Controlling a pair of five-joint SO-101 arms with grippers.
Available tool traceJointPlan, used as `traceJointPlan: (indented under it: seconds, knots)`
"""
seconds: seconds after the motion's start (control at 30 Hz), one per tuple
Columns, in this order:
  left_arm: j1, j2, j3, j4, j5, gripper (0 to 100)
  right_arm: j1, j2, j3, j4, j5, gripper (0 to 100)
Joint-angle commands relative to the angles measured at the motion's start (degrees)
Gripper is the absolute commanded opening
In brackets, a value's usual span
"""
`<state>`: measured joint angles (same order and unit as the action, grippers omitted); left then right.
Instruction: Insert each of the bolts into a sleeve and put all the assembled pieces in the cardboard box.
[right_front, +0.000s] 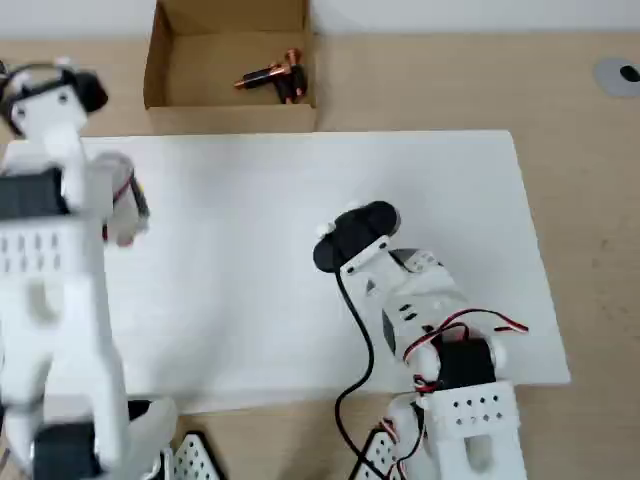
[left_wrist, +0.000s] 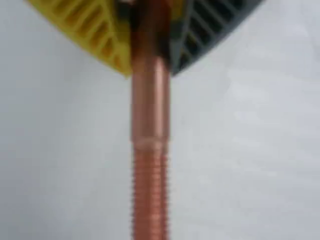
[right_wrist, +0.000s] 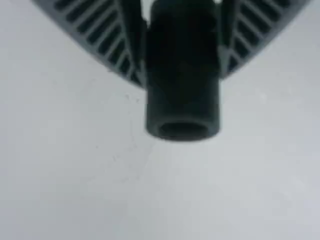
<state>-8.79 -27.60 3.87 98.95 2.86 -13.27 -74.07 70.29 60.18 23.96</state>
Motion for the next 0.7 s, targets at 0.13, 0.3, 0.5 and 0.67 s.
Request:
traceJointPlan:
  seconds: [0.13, 0.3, 0.5, 0.67]
  knots:
    - [-0.44, -28.53, 27.6, -5.54, -11.16, 1, -6.55, -0.75, -0.92, -2.64, 0.09, 1.1]
    - [-1.32, -45.67, 37.71, -10.02, -16.88, 1, -8.04, -0.66, -0.84, -4.84, 0.18, 1.1]
    - [1.58, -51.56, 41.85, -13.27, -16.88, 1, -8.31, -0.57, -0.84, -4.57, 0.26, 1.1]
    - [4.75, -46.9, 46.86, -14.51, -26.81, 1, -8.31, -0.57, -0.84, -4.57, 0.35, 1.1]
